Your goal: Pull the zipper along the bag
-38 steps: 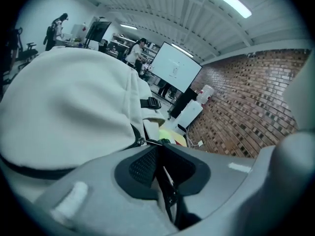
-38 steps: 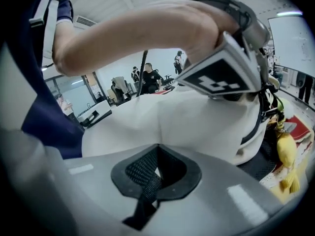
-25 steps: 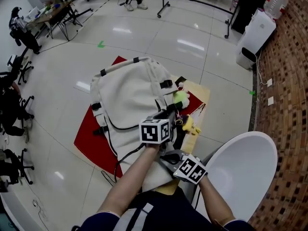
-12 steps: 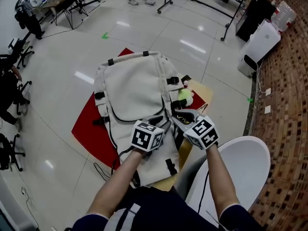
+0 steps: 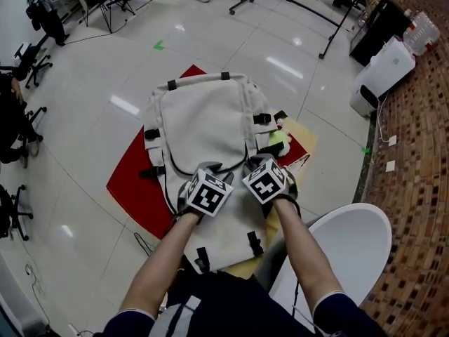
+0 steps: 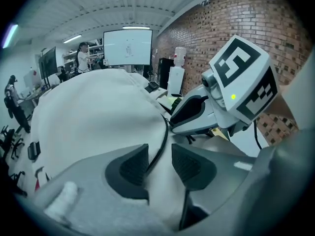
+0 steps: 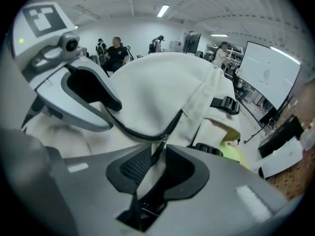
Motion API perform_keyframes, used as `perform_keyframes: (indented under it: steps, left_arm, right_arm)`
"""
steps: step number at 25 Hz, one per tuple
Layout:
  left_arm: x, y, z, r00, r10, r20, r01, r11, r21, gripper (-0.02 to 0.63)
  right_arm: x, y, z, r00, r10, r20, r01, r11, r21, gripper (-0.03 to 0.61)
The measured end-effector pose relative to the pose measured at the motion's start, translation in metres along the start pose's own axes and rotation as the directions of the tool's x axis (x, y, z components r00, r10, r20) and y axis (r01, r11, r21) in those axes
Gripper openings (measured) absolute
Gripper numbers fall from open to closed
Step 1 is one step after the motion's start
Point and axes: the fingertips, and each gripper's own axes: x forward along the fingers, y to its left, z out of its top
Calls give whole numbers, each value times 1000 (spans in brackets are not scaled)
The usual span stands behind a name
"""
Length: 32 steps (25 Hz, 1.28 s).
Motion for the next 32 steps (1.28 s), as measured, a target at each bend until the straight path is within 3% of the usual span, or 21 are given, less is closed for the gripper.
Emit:
perform_keyframes:
  steps: [3,11,19,27,32]
  left_arm:
    - [3,7,-7,1000,8,-18,-8,1000,-11,153]
    - [8,19,-17,1000,0,-1,-1,995,-95,152]
    - [12,25,-21,999,-26,25,29,988,-155,150]
    - [6,25,-21,998,-49,32,53,986,-157,150]
    - [-27,30,-4,993,-55,109,69,990,-125,125]
  right_arm:
    - [6,-4,-7,998,-46,-47,43,997,-64,26]
    - [-11,-20,2,990,-106,-93,87,977,-192,18]
    - [-1,-46,19,986,-116,-120,86,969,-230,18]
    - [3,-49,29,997,-61,-55,51,985,-165,29]
    - [-26,-48,34,995,-91,35,93,994,-61,84]
